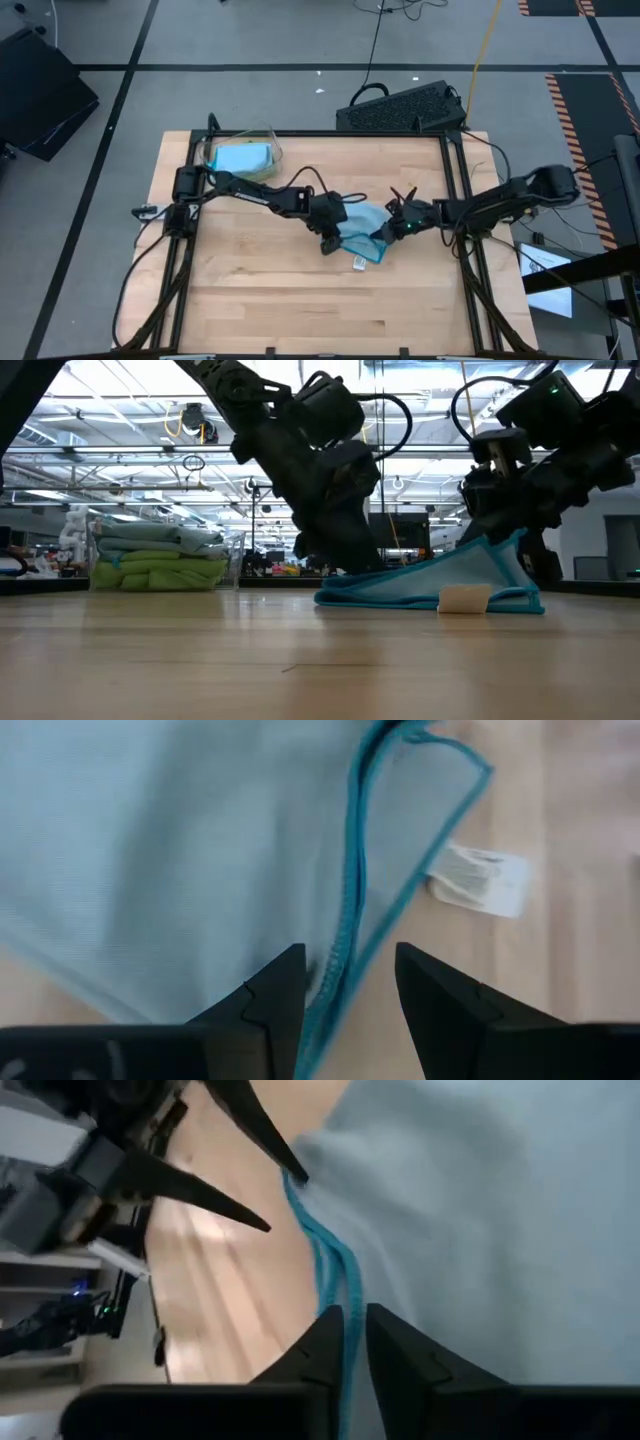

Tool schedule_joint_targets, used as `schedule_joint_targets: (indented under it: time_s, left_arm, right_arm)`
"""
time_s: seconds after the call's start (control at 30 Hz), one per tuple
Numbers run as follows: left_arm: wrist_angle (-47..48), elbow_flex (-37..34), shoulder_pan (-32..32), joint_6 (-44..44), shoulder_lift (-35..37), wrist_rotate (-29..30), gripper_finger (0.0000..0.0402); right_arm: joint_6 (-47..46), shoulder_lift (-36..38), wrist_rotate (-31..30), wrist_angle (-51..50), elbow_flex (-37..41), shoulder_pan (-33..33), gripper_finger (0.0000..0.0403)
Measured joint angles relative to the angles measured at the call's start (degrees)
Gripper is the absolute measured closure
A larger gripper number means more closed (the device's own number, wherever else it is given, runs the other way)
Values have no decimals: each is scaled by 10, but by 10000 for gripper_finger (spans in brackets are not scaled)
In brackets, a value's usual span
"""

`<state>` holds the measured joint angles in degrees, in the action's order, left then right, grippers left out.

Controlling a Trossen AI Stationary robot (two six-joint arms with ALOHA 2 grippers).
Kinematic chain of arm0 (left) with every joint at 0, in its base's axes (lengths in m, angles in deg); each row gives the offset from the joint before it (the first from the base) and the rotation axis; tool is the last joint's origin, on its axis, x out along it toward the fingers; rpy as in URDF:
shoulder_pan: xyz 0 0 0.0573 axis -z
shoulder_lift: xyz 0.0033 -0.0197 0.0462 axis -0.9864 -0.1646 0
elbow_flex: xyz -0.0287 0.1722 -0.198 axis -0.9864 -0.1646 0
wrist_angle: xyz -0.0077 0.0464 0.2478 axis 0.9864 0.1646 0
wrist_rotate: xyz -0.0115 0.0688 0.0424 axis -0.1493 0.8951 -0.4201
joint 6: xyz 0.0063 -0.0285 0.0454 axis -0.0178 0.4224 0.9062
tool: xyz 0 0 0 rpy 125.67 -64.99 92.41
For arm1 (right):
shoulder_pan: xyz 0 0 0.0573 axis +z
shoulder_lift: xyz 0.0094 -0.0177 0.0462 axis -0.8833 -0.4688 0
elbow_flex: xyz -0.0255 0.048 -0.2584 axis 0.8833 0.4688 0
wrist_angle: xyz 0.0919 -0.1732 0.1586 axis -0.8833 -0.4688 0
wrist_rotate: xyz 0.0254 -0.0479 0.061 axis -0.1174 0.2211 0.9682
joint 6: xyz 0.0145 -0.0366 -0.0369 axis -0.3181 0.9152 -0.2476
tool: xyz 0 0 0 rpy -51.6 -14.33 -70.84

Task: Fold microfiber towels
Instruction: Fold the blue microfiber cloth

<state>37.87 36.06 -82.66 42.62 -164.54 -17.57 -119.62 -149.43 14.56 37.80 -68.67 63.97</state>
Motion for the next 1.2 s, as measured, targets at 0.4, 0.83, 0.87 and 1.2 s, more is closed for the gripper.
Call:
schedule_joint_targets:
  time_s: [0.4, 0.83, 0.87, 1.2]
  left_arm:
    - [-15, -2, -20, -4, 41, -66, 243]
    - [1, 17, -109, -8, 59, -29, 243]
    - [13, 27, -115, 22, 59, -31, 242]
    - [130, 131, -155, 224, -17, -50, 150]
  right_arm:
    - [-24, -86, -1, 91, 0, 88, 378]
    - [-51, -9, 28, 31, 0, 55, 376]
    - [-58, 8, 28, 10, 0, 50, 375]
    - [-110, 181, 8, -229, 0, 3, 330]
